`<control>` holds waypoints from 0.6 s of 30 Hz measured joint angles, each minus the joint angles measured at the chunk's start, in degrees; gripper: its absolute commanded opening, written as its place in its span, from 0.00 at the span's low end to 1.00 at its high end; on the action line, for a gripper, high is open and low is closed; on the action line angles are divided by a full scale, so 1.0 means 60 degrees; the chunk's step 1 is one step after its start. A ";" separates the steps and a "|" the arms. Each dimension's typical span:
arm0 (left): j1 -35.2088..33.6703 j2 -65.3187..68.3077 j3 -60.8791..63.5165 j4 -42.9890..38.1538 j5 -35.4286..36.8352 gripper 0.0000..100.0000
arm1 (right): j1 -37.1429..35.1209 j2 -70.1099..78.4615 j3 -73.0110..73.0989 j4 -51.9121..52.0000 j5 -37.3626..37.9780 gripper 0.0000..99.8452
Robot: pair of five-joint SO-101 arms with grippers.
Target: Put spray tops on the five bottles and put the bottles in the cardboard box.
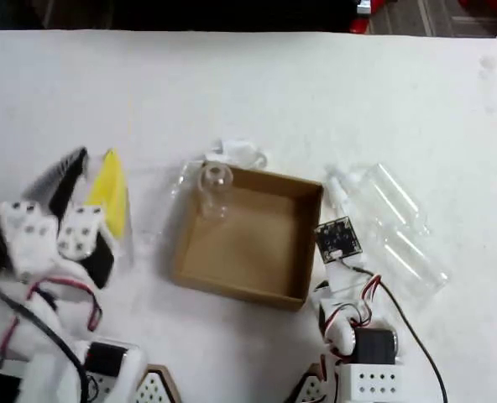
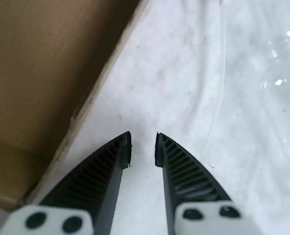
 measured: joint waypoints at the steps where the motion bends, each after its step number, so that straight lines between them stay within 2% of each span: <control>1: 0.0000 -0.0586 0.0835 -0.0498 0.0308 0.02 | 0.0000 0.0000 0.0000 0.0000 0.0000 0.07; 5: 0.0601 -0.2667 0.4132 -0.2271 0.0996 0.02 | 0.0000 0.0000 0.0000 0.0000 0.0000 0.07; 11: 0.1993 -0.4923 0.8835 -0.5319 0.1084 0.02 | 0.0000 0.0000 0.0000 0.0000 0.0000 0.07; 16: 0.2374 -0.5070 1.1853 -0.8513 0.1099 0.02 | 0.0000 0.0000 0.0000 0.0000 0.0000 0.07; 18: 0.2344 -0.5055 1.2147 -0.9084 0.1099 0.02 | 0.0000 0.0000 0.0000 0.0000 0.0000 0.07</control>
